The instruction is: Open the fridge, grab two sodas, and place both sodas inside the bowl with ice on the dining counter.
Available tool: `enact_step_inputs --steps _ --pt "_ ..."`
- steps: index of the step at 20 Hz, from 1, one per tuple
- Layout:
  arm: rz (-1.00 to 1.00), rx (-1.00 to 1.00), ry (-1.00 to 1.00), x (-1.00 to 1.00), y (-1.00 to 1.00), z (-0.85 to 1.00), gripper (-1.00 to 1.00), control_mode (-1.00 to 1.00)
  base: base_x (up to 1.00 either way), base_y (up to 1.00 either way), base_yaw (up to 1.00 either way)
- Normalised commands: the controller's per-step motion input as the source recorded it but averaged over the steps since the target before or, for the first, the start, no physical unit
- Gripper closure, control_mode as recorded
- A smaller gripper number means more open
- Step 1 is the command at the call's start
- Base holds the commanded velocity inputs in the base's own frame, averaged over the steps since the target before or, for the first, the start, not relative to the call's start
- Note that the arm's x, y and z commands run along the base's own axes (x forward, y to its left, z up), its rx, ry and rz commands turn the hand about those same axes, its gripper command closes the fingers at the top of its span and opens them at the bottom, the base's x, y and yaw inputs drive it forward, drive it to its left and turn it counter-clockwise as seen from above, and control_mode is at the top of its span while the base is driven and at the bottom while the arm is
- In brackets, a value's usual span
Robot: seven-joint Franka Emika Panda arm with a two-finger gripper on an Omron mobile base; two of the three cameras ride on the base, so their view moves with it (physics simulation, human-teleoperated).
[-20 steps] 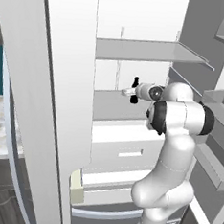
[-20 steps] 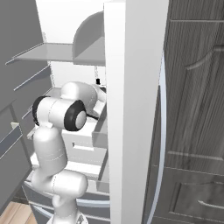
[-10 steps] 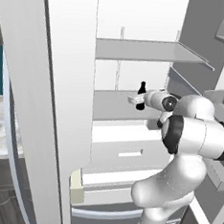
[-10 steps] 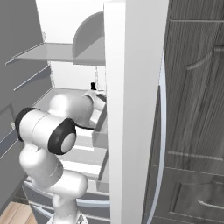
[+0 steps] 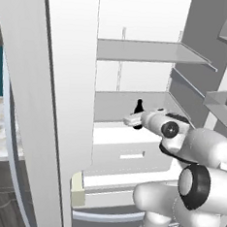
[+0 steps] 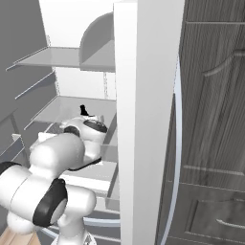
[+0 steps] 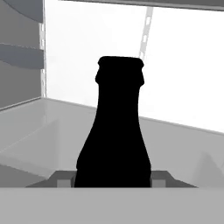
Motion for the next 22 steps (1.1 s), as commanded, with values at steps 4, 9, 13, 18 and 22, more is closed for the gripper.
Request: enact_step_inputs --steps 4,9,13,18,22 --pt "-0.11 -0.04 0.18 -0.68 0.38 0.74 1.0 -1.0 0.0 0.0 0.0" --pt "-0.15 -0.02 0.21 -0.53 0.19 0.94 1.0 -1.0 0.0 0.0 0.0" --pt "-0.15 -0.02 0.24 -0.46 0.15 1.0 1.0 -1.0 0.0 0.0 0.0" --pt "-0.12 -0.03 0.25 -0.33 0.15 1.0 1.0 -1.0 0.0 0.0 0.0" --pt "-0.12 -0.03 0.24 -0.32 0.17 0.88 1.0 -1.0 0.0 0.0 0.0"
